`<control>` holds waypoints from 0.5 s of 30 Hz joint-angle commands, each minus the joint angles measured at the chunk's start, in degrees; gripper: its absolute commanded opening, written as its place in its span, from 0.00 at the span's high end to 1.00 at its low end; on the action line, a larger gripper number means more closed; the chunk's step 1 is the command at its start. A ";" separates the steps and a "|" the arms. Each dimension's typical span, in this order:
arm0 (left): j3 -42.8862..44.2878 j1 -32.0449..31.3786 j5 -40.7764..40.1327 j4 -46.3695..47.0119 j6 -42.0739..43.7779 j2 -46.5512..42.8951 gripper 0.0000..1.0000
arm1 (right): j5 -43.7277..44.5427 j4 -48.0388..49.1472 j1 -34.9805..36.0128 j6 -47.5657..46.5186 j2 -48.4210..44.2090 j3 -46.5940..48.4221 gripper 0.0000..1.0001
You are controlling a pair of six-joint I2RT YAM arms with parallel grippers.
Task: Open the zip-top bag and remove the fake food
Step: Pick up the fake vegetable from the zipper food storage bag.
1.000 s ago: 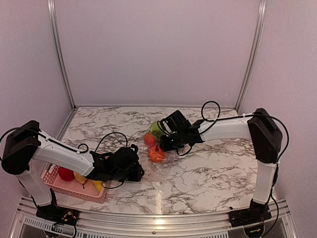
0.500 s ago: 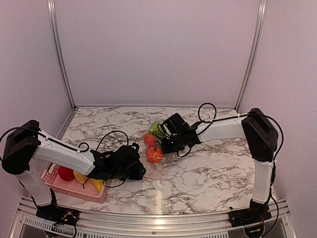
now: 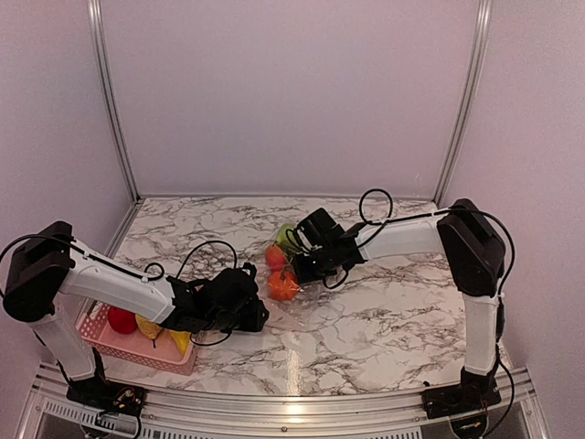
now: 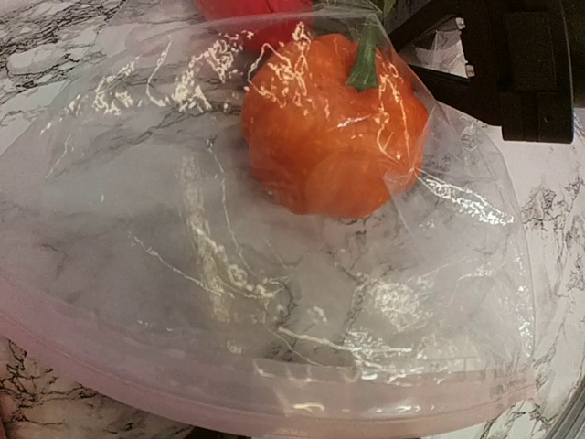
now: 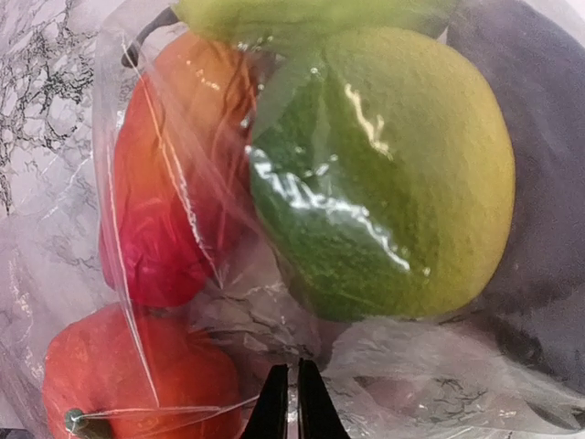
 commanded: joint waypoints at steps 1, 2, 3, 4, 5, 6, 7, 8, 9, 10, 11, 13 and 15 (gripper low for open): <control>-1.32 -0.29 -1.60 0.17 -0.17 -2.09 0.61 | 0.73 -3.02 1.24 -1.63 1.85 2.93 0.95; -1.49 -0.28 -1.52 0.45 -0.26 -2.15 0.61 | 1.17 -3.44 1.53 -1.93 1.86 3.02 0.95; -1.52 -0.28 -1.50 0.72 -0.20 -2.10 0.61 | 1.25 -3.62 1.68 -2.11 1.94 3.00 0.95; -1.40 -0.24 -1.45 0.72 -0.10 -1.93 0.61 | 1.10 -3.67 1.82 -2.18 1.85 2.78 0.96; -1.25 -0.26 -1.41 0.67 0.08 -1.71 0.61 | 1.14 -3.58 1.95 -2.24 1.76 2.38 0.96; -1.18 -0.26 -1.47 0.51 0.12 -1.53 0.61 | 1.12 -3.55 2.10 -2.29 1.68 2.07 0.96; -1.13 -0.24 -1.67 0.53 0.12 -1.47 0.60 | 0.89 -3.44 2.18 -2.38 1.65 1.79 0.96; -1.17 -0.23 -1.86 0.59 0.12 -1.46 0.59 | 0.64 -3.36 2.27 -2.44 1.57 1.46 0.96; -1.25 -0.23 -2.06 0.68 0.12 -1.45 0.58 | 0.53 -3.25 2.38 -2.57 1.37 1.14 0.96; -1.18 -0.23 -2.42 0.67 0.05 -1.46 0.57 | 0.60 -3.02 2.43 -2.72 1.12 0.86 0.96; -1.07 -0.23 -2.76 0.77 0.04 -1.38 0.56 | 0.63 -2.95 2.48 -2.93 0.76 0.47 0.96; -0.66 -0.16 -3.48 0.78 0.15 -1.23 0.55 | 0.82 -2.67 2.57 -3.59 -0.30 -0.29 0.95; -0.21 0.01 -3.83 0.79 0.42 -0.90 0.52 | 0.89 -2.39 2.56 -4.10 -1.32 -0.75 0.91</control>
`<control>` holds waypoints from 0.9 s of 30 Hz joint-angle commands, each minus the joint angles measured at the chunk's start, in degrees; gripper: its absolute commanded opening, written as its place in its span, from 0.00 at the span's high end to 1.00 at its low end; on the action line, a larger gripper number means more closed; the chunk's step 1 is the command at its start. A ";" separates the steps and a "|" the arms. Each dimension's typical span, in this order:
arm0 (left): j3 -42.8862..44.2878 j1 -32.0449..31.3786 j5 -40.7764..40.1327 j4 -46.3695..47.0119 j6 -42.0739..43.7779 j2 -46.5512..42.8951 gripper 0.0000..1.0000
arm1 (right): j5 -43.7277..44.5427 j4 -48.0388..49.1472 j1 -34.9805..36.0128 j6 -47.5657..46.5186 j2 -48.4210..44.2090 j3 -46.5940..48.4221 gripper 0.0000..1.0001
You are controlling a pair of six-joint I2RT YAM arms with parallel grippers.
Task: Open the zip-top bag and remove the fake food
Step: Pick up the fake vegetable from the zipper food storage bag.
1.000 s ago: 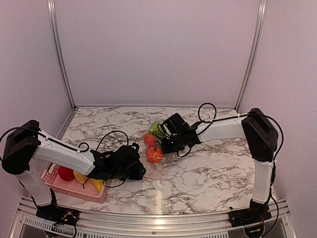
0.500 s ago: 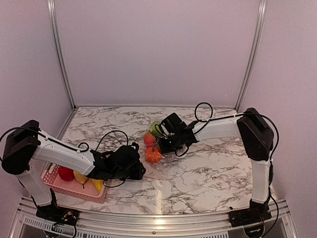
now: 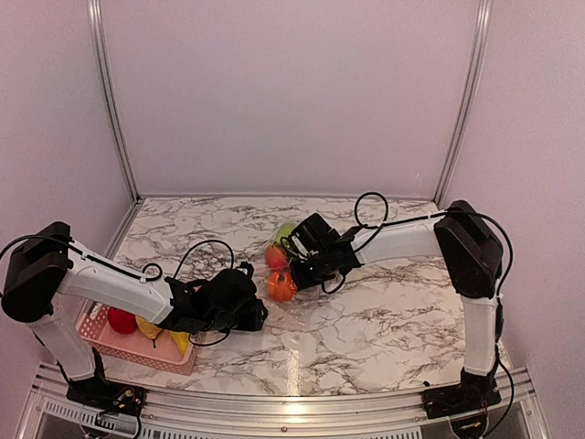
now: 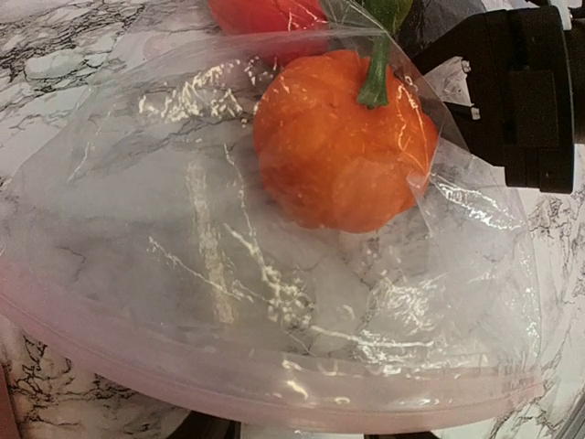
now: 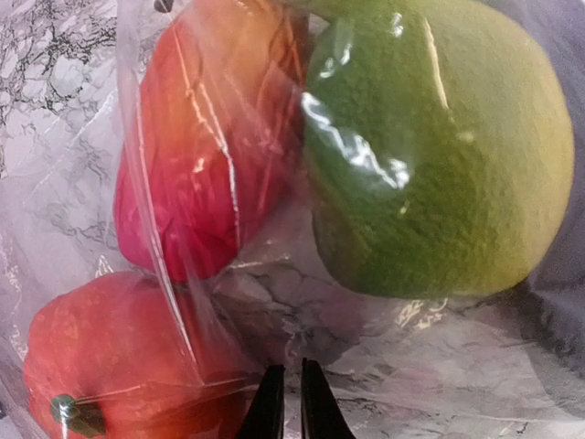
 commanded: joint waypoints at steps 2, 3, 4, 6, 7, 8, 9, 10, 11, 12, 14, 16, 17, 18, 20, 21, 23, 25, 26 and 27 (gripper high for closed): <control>1.09 0.35 -2.14 0.68 0.74 0.19 0.51 | 0.75 -0.80 0.72 -2.22 -3.45 -1.64 0.88; 1.40 0.57 -2.11 0.72 0.91 0.41 0.50 | 1.16 -1.18 0.72 -2.24 -4.14 -1.73 0.87; 1.58 0.76 -1.93 0.86 1.16 0.59 0.50 | 1.41 -1.35 0.72 -2.16 -5.22 -1.87 0.86; 1.99 1.03 -1.81 1.16 1.53 0.84 0.49 | 2.29 -1.89 0.72 -1.93 -6.89 -2.09 0.84; 2.11 1.12 -1.85 1.24 1.65 0.89 0.49 | 2.68 -2.27 0.72 -1.77 -7.66 -2.14 0.84; 2.17 1.23 -1.85 1.36 1.80 0.91 0.49 | 3.05 -2.57 0.72 -1.66 -8.41 -2.19 0.83; 2.27 1.34 -1.81 1.53 1.96 0.97 0.49 | 3.36 -2.94 0.72 -1.45 -9.14 -2.28 0.83; 2.32 1.42 -1.70 1.63 2.09 0.98 0.49 | 3.42 -3.30 0.60 -1.32 -9.81 -2.24 0.83; 2.35 1.50 -1.70 1.73 2.24 0.98 0.49 | 3.34 -3.51 0.56 -1.21 -10.40 -2.27 0.83; 2.36 1.60 -1.74 1.81 2.40 0.86 0.49 | 3.37 -3.69 0.56 -1.01 -10.96 -2.24 0.82; 2.41 1.66 -1.73 1.91 2.63 0.49 0.49 | 2.93 -4.23 0.55 -0.76 -11.51 -1.73 0.81; 2.31 1.77 -1.70 2.04 2.86 0.41 0.49 | 1.46 -3.95 0.55 -0.98 -11.72 -1.36 0.77; 2.20 1.85 -1.69 2.27 2.95 0.49 0.48 | 0.31 -3.47 0.61 -0.99 -11.57 -1.16 0.76; 2.11 1.94 -1.43 2.57 3.06 0.58 0.48 | -0.72 -3.31 0.64 -0.88 -11.24 -0.63 0.74; 2.03 2.05 -0.95 3.27 3.38 0.78 0.48 | -3.95 -3.19 0.78 -0.44 -10.21 0.70 0.69; 2.01 2.05 -0.78 3.68 3.58 0.84 0.48 | -5.03 -2.73 0.77 -0.18 -9.82 1.27 0.67; 1.97 2.05 -0.63 4.17 4.00 0.89 0.48 | -6.44 -2.05 0.77 0.35 -8.95 2.45 0.62; 1.74 2.13 -0.56 4.68 4.27 0.85 0.48 | -7.39 -1.82 0.79 0.90 -7.74 3.83 0.60; 1.56 2.14 -0.53 4.98 4.46 0.81 0.48 | -7.67 -1.88 0.79 1.19 -7.09 4.41 0.59; 1.42 2.22 -0.35 5.26 4.56 0.80 0.48 | -7.75 -1.83 0.77 1.49 -6.44 4.93 0.58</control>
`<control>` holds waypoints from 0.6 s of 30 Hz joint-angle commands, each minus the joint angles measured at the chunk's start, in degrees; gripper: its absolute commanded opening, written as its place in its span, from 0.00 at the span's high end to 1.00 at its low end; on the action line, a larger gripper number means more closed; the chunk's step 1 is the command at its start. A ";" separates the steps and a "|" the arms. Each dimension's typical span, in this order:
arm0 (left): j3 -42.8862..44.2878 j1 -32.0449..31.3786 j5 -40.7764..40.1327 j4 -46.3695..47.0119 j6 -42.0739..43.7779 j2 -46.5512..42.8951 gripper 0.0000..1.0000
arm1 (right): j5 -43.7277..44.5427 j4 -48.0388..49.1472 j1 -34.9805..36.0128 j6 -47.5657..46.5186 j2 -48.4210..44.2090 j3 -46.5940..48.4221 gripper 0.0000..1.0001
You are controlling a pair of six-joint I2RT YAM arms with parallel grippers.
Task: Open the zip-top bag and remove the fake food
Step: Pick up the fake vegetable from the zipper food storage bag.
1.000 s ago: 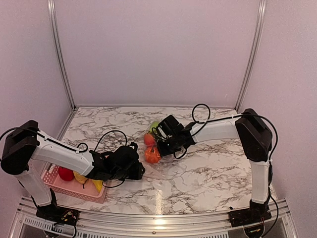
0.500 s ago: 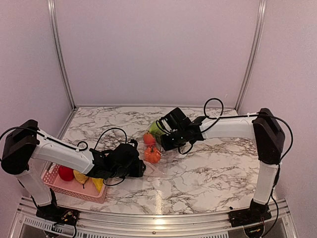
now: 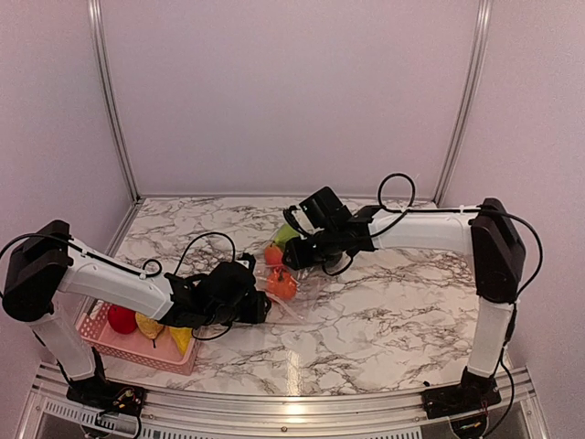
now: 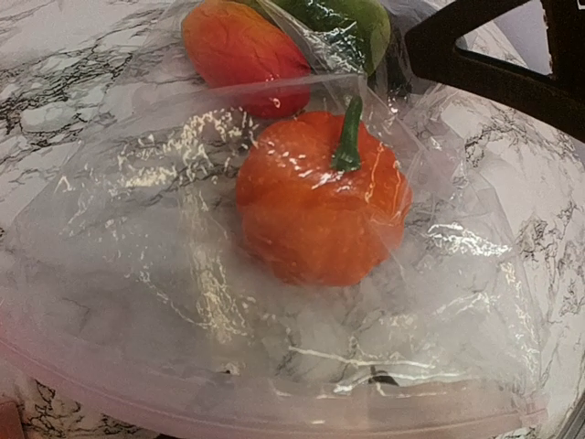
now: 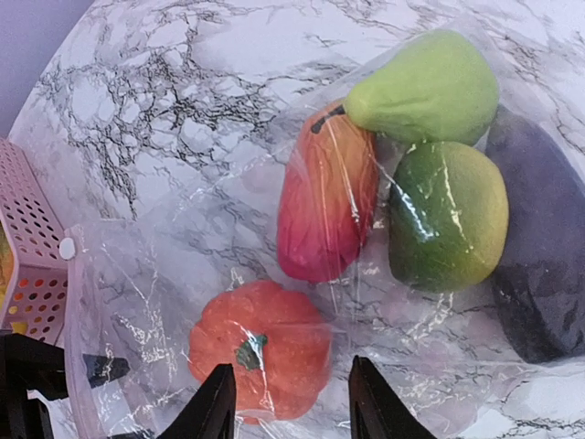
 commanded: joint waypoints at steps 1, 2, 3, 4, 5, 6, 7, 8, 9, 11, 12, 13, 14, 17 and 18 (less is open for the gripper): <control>0.35 0.50 0.45 2.91 1.63 0.77 0.48 | -3.06 0.59 0.61 1.82 3.87 4.40 0.58; 0.22 0.50 0.61 3.11 1.76 0.80 0.48 | -3.16 0.37 0.57 2.02 4.70 5.12 0.58; 0.13 0.50 0.71 3.34 1.85 0.80 0.48 | -3.43 -0.05 0.61 2.22 5.56 5.78 0.58; -0.01 0.50 0.79 3.54 1.93 0.85 0.48 | -3.57 -0.17 0.61 2.53 6.18 6.30 0.58; -0.13 0.57 0.94 3.92 2.23 0.89 0.48 | -3.61 0.20 0.64 2.91 6.69 6.47 0.58; -0.10 0.58 1.05 4.23 2.40 0.96 0.48 | -3.57 0.39 0.64 3.06 7.15 6.62 0.57; -0.10 0.59 1.15 4.42 2.59 1.11 0.48 | -3.61 0.41 0.67 3.25 7.62 6.94 0.57; -0.13 0.67 1.38 4.74 2.80 1.34 0.48 | -3.71 0.40 0.65 3.35 8.18 7.33 0.57; -0.09 0.68 1.46 4.90 2.79 1.60 0.48 | -3.87 0.15 0.63 3.47 8.67 7.71 0.57; 0.18 0.76 1.76 5.23 2.84 2.12 0.48 | -3.98 0.31 0.60 3.79 9.44 8.07 0.57; 0.23 0.84 1.86 5.40 2.84 2.39 0.48 | -4.00 0.44 0.59 3.96 9.70 7.97 0.57; 0.32 0.93 1.97 5.58 2.84 2.61 0.48 | -4.00 0.46 0.57 4.01 9.97 7.98 0.58; 0.37 1.02 2.06 5.79 2.74 2.92 0.48 | -4.08 0.43 0.61 4.06 10.17 7.95 0.59; 0.58 1.50 2.59 6.16 2.81 3.62 0.45 | -4.63 0.70 0.60 4.16 10.31 7.05 0.62; 0.72 1.67 2.60 6.40 2.90 3.86 0.45 | -4.74 0.75 0.58 4.16 10.24 6.63 0.62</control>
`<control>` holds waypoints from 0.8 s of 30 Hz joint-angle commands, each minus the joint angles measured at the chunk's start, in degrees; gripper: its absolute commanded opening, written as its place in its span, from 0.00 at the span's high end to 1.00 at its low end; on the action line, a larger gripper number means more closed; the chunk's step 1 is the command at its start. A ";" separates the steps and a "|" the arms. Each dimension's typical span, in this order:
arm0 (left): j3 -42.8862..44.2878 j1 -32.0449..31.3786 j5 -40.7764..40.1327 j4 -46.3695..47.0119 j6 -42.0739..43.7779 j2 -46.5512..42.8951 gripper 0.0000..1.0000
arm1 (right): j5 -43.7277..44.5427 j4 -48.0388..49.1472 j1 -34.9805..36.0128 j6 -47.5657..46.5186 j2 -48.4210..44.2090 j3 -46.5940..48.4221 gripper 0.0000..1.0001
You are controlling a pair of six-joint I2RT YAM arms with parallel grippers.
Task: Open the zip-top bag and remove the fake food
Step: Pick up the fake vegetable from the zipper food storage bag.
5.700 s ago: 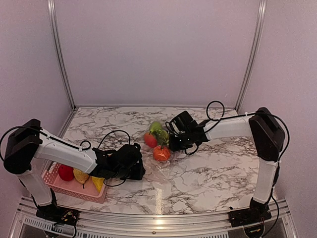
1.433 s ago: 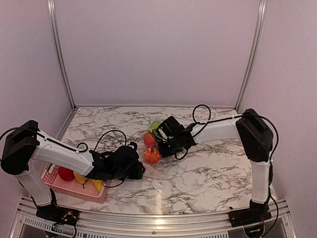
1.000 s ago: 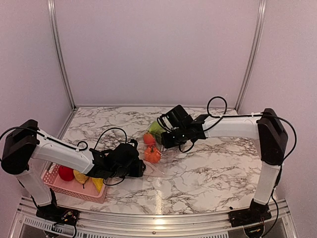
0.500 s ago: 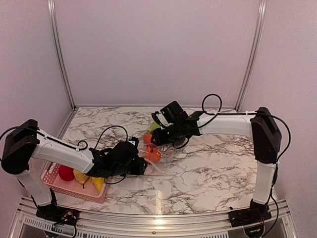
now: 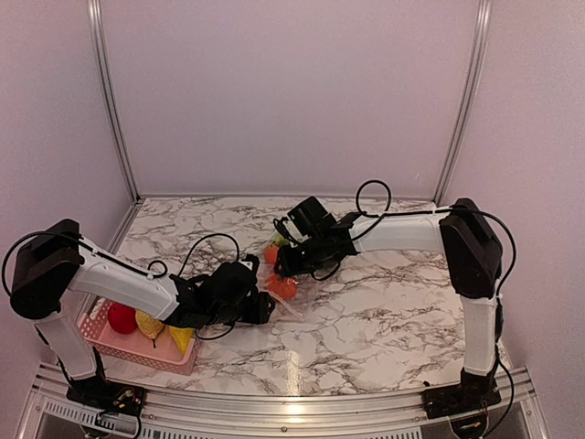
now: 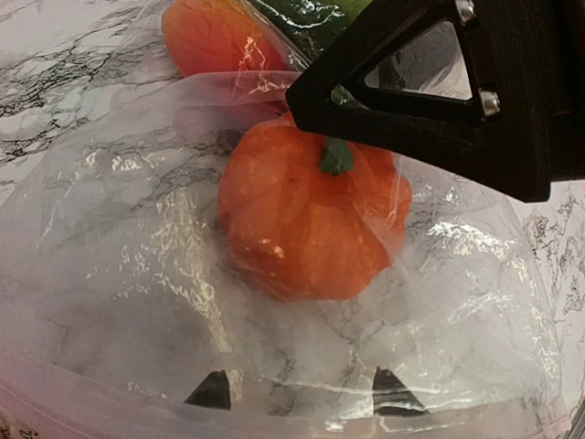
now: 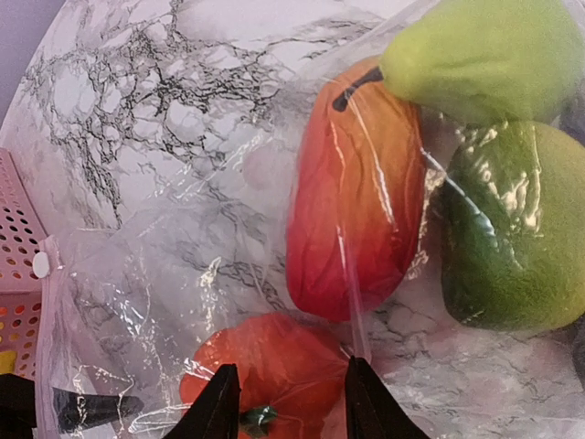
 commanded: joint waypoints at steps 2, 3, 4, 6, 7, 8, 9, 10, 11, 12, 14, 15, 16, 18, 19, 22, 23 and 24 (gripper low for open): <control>1.19 1.34 1.13 2.62 1.08 2.09 0.43 | -1.26 0.58 0.65 0.68 0.61 -0.08 0.62; 1.59 1.58 1.38 2.65 1.28 2.52 0.43 | -1.44 0.65 0.59 0.69 0.44 -0.51 0.62; 2.10 1.76 1.69 2.65 1.54 2.96 0.43 | -1.70 0.73 0.63 0.64 0.20 -0.96 0.62; 3.08 1.90 1.81 2.55 1.93 3.72 0.42 | -2.15 0.99 0.66 0.51 -0.25 -1.78 0.62; 3.61 1.90 1.92 2.49 2.19 4.14 0.41 | -2.40 1.11 0.65 0.47 -0.46 -2.18 0.62; 4.37 1.99 1.98 2.48 2.44 4.54 0.39 | -2.69 1.20 0.66 0.44 -0.62 -2.55 0.62; 5.00 2.07 2.10 2.36 2.63 5.06 0.36 | -3.01 1.13 0.65 0.39 -0.69 -2.78 0.62; 5.57 2.09 2.18 2.26 2.95 5.46 0.34 | -3.32 1.12 0.61 0.42 -0.72 -3.04 0.62; 6.06 2.08 2.16 2.15 3.00 5.90 0.33 | -3.62 1.20 0.66 0.50 -0.87 -3.28 0.62; 6.52 2.12 2.19 1.94 3.19 6.32 0.32 | -3.94 1.48 0.64 0.54 -1.06 -3.61 0.62; 7.43 2.17 1.93 1.38 3.45 7.26 0.28 | -4.81 2.04 0.60 0.77 -1.48 -4.33 0.62; 7.80 2.24 1.69 1.00 3.47 7.58 0.26 | -5.47 2.26 0.65 0.86 -1.73 -4.62 0.62; 8.08 2.26 1.33 0.83 3.50 7.87 0.24 | -6.14 2.47 0.65 0.94 -1.85 -4.98 0.62; 8.59 2.40 0.93 0.62 3.66 8.49 0.22 | -7.43 3.00 0.65 1.23 -2.10 -5.57 0.62; 8.98 2.50 0.51 0.18 3.68 8.79 0.21 | -8.02 3.24 0.56 1.36 -2.21 -5.85 0.62; 10.25 2.69 -0.24 -0.77 3.99 9.89 0.16 | -9.04 3.78 0.70 1.69 -2.67 -6.64 0.61; 10.60 2.69 -0.28 -0.84 4.15 10.19 0.15 | -9.41 3.99 0.66 1.82 -2.90 -6.91 0.61; 10.89 2.69 -0.35 -0.93 4.34 10.57 0.14 | -9.81 4.15 0.66 1.86 -3.06 -7.17 0.61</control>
